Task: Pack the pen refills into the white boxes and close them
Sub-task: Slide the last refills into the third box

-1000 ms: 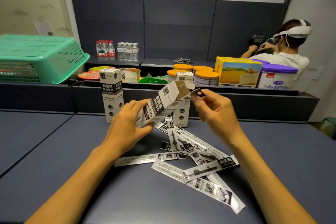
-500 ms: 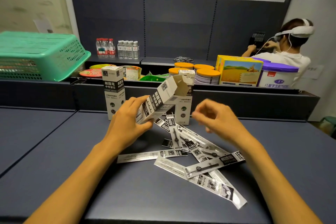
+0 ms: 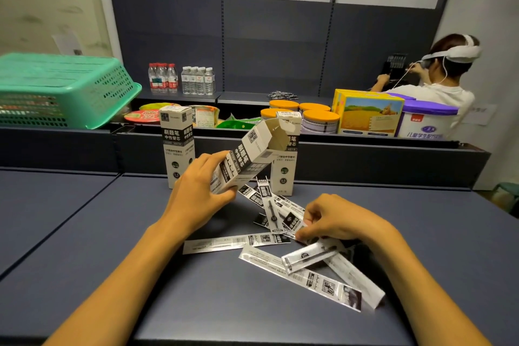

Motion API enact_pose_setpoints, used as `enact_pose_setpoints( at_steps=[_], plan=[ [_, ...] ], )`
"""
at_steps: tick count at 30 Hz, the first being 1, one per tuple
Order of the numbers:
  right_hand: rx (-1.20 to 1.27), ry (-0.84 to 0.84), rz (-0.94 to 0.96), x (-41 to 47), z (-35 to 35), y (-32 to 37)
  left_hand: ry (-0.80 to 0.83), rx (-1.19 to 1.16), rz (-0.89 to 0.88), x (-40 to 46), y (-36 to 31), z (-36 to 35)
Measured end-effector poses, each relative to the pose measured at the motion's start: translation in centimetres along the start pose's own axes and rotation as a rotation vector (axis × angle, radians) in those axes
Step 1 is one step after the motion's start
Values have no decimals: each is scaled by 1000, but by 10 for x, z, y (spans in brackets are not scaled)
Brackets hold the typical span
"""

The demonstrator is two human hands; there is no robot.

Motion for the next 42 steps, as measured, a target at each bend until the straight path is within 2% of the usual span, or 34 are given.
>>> enact_pose_setpoints(
  at_steps=[3,8,11,15,21,24,30,33,35,39,42],
  plan=[
    [158,-83,122,-3,8,5,-1,3,-5,0,0,0],
    [535,-330,297,-7,24,9,-4,-2,-18,0,-1,0],
    [719,-394,375,-9,29,9,-2,-1,-19,0,-1,0],
    [726,-415,394,-9,31,7,3,1,-20,0,-1,-1],
    [830,-614,464,-21,48,5,2,-9,-15,1,-1,0],
    [757,-501,425,-30,52,2,0,-15,-18,2,0,0],
    [468,66,260,-48,19,-7,0,-4,-24,2,0,-1],
    [275,128,190,-54,8,-15,5,2,-23,1,-1,-2],
    [267,36,196,-60,11,-17,4,1,-26,1,-1,-2],
    [765,-284,209,-69,24,-24,5,-1,-23,1,-1,-1],
    [1006,-407,175,-74,27,-32,6,-2,-21,1,-1,0]
  ],
)
Point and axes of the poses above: each hand's wrist, its own x-axis towards the middle knuckle, its own z-axis out of the back of the hand, y = z × x, the point moved 2 cm from there along x, towards the middle knuckle, and after that the axes turned 14 degrees about x, right-handed, at the moved point
